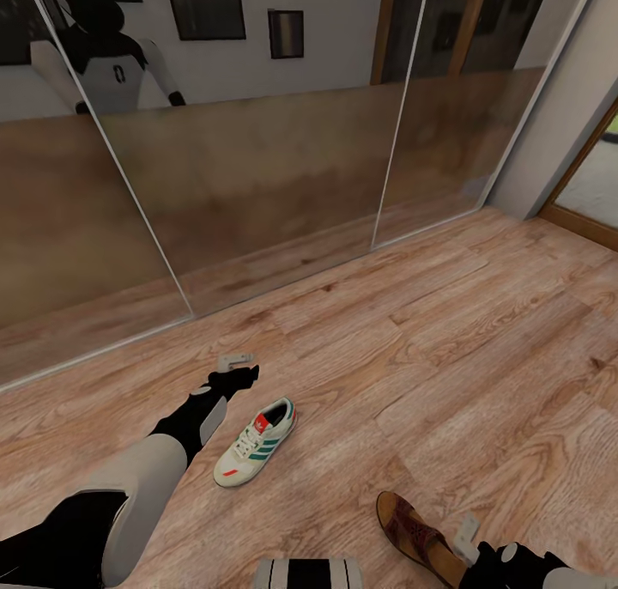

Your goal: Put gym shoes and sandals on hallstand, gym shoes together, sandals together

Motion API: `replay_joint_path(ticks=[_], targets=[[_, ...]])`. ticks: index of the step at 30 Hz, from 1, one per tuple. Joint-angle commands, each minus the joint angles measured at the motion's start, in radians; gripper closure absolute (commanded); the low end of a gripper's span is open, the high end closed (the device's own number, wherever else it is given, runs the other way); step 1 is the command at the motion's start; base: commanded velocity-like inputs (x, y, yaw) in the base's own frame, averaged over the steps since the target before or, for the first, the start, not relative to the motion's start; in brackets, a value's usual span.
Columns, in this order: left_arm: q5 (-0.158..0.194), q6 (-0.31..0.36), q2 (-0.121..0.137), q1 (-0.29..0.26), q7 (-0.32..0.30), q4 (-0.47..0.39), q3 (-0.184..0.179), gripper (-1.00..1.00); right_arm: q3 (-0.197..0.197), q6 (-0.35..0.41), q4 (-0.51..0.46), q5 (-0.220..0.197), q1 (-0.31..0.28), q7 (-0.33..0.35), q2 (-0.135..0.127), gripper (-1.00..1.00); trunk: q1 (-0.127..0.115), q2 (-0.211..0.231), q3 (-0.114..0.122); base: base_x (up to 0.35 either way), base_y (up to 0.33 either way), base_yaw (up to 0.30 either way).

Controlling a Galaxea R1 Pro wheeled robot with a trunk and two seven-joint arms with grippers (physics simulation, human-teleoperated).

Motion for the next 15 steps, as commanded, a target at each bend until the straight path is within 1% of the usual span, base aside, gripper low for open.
replay_joint_path(ticks=[1, 4, 15], targets=[[0.010, 0.002, -0.001, 0.000, 0.000, -0.003, 0.004, -1.00, -0.004, -0.006, 0.003, 0.010, -0.001, 0.001, 0.000, -1.00, 0.000, -0.001, -0.005, 0.000, 0.000, 0.000], [0.010, 0.002, -0.001, 0.000, 0.000, -0.008, 0.004, -1.00, -0.004, -0.006, 0.003, 0.010, -0.001, 0.001, 0.000, -1.00, 0.002, -0.001, -0.016, 0.000, 0.000, 0.000], [0.010, 0.002, -0.001, 0.000, 0.000, -0.013, 0.005, -1.00, -0.005, -0.007, 0.003, 0.010, -0.001, 0.000, 0.000, -1.00, 0.002, -0.001, -0.016, 0.000, 0.000, 0.000]])
